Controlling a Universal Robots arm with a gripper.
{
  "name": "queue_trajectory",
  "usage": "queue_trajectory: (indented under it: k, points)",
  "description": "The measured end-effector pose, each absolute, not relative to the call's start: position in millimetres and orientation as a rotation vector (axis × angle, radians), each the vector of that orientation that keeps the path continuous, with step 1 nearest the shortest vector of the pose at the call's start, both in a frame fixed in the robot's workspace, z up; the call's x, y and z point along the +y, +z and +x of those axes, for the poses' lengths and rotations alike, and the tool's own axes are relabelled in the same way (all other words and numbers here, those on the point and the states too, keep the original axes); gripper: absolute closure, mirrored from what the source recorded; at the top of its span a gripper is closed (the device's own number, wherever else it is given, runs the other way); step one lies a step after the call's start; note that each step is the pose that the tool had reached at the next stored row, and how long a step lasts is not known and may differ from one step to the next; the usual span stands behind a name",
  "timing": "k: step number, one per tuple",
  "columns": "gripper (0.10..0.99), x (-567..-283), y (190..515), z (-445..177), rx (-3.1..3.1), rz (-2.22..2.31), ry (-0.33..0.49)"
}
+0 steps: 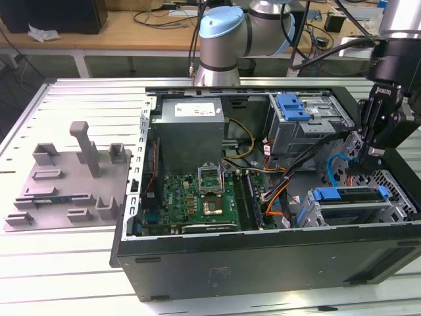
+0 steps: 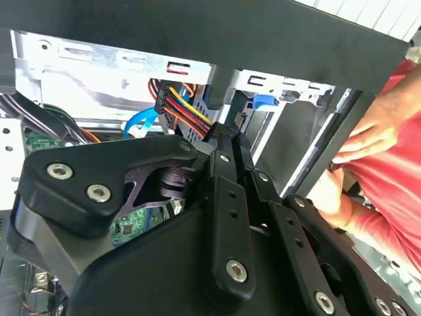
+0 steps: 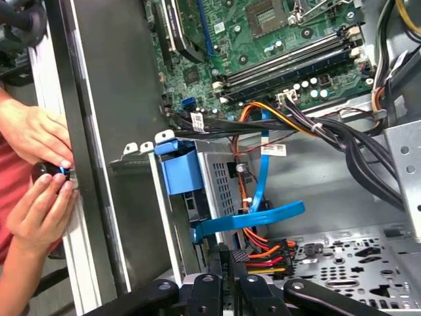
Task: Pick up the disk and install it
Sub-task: 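Insert the first disk wire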
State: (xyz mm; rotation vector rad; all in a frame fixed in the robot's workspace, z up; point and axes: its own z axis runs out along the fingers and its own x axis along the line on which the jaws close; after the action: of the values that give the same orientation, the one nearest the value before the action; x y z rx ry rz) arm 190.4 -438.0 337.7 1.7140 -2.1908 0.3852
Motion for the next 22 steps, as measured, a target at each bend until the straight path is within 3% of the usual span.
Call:
queue_trajectory:
  k: [22]
  points:
    - [0.922,-455.5,338.2,185.2,-2.180,1.860,0.320]
